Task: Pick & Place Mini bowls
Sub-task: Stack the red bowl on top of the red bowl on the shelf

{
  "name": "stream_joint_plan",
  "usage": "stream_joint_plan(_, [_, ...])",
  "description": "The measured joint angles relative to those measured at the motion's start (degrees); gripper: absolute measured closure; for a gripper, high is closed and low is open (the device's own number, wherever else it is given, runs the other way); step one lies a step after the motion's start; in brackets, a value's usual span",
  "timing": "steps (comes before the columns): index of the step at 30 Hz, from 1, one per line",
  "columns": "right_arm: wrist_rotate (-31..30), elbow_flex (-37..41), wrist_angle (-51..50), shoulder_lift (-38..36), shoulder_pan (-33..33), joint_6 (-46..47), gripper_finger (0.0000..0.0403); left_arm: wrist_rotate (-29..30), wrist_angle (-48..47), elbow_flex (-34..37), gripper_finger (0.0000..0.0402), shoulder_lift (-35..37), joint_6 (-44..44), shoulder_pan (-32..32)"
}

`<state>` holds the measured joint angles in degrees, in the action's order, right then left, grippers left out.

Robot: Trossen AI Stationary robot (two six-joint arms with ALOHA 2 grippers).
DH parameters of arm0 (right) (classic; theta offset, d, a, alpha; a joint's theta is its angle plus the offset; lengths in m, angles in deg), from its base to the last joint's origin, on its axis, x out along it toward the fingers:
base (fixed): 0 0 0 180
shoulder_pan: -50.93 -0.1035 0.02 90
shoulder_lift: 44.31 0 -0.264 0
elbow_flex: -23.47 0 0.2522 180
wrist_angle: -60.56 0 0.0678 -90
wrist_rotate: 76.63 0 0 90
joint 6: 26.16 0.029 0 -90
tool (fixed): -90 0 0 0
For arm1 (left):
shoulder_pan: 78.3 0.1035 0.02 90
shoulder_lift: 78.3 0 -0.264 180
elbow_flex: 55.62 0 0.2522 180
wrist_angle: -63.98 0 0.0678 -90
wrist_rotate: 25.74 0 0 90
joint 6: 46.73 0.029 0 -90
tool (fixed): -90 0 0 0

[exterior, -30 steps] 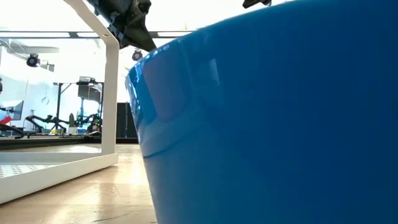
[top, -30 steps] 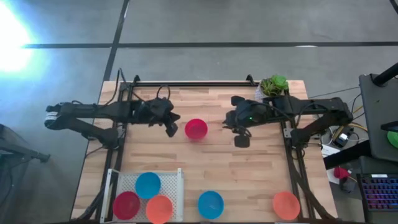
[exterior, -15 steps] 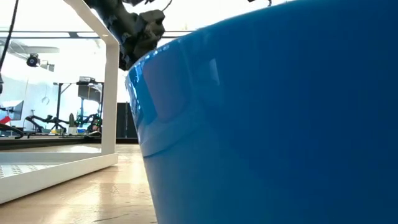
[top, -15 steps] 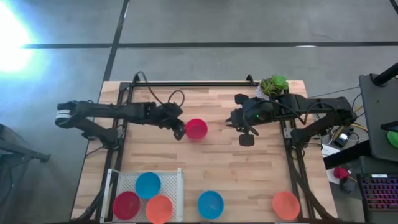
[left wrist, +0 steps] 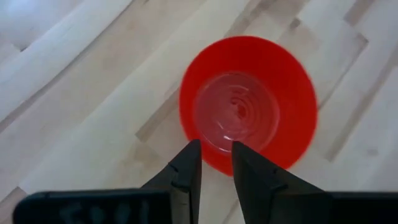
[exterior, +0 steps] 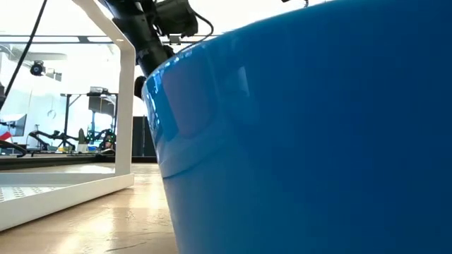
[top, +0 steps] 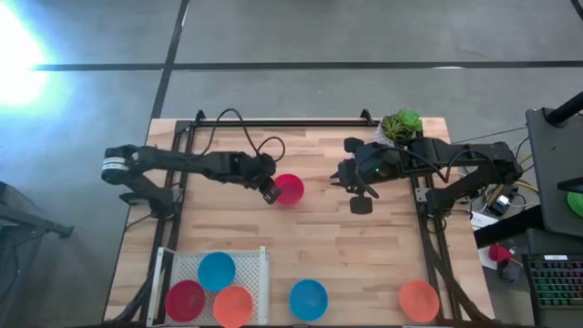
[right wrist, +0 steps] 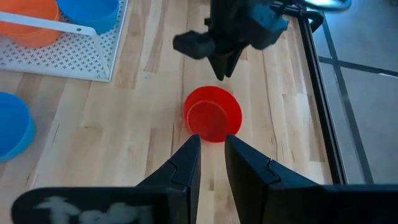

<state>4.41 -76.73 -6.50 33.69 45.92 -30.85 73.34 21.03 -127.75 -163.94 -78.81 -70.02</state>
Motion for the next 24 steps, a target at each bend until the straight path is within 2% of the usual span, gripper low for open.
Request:
stream_joint_plan(15, [0.0, 0.0, 0.1, 0.1, 0.0, -1.3, 0.0329, 0.1, 3.1, 0.0, 0.0321, -6.3, -0.9, 1.4])
stream_joint_plan(20, [0.0, 0.0, 0.1, 0.1, 0.0, -1.5, 0.0323, 3.8, 3.1, 0.1, 0.0321, -7.4, -0.9, 1.4])
stream_joint_plan(24, [0.0, 0.0, 0.1, 0.1, 0.0, -1.5, 0.0325, 4.0, 3.7, 0.1, 0.0321, -8.1, -0.9, 1.4])
